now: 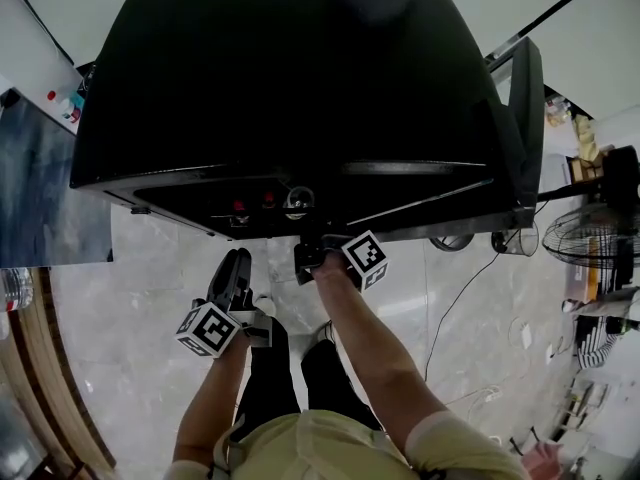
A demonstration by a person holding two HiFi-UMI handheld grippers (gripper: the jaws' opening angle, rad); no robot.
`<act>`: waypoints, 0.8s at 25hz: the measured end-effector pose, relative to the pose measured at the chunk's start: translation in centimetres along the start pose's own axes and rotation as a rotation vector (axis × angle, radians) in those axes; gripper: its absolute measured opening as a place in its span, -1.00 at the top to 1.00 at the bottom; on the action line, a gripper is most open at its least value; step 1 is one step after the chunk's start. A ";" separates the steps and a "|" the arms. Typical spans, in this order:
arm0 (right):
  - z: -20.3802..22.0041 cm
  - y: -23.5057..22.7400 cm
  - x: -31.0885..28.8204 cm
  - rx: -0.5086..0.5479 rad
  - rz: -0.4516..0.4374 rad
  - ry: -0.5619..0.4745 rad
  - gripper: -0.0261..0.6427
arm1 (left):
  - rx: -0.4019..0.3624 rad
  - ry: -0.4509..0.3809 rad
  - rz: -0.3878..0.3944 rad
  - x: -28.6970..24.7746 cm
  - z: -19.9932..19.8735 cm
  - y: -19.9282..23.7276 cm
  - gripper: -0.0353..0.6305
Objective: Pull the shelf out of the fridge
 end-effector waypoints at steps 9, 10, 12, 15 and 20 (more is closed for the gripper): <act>0.6 -0.3 1.5 0.000 -0.004 0.023 0.77 | 0.071 -0.025 0.028 -2.6 -0.3 1.9 0.51; 0.7 -0.4 1.7 0.002 -0.004 0.025 0.77 | 0.073 -0.025 0.031 -2.7 -0.3 2.0 0.50; 0.8 -0.5 2.1 0.005 -0.004 0.029 0.77 | 0.090 -0.023 0.045 -3.2 -0.3 1.9 0.48; 1.1 -0.5 2.7 0.002 -0.003 0.031 0.77 | 0.130 -0.026 0.077 -3.9 -0.5 1.3 0.43; 1.4 -0.6 3.3 0.000 -0.003 0.041 0.77 | 0.160 -0.041 0.073 -4.8 -1.1 1.7 0.42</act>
Point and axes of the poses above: the fingertips, and each gripper's own axes: x backward along the fingers, y to its left, z out of its underside, the point moved 4 cm from there along x, backward along the fingers, and after that the axes turned 13 degrees about y, right-handed, at the moved point
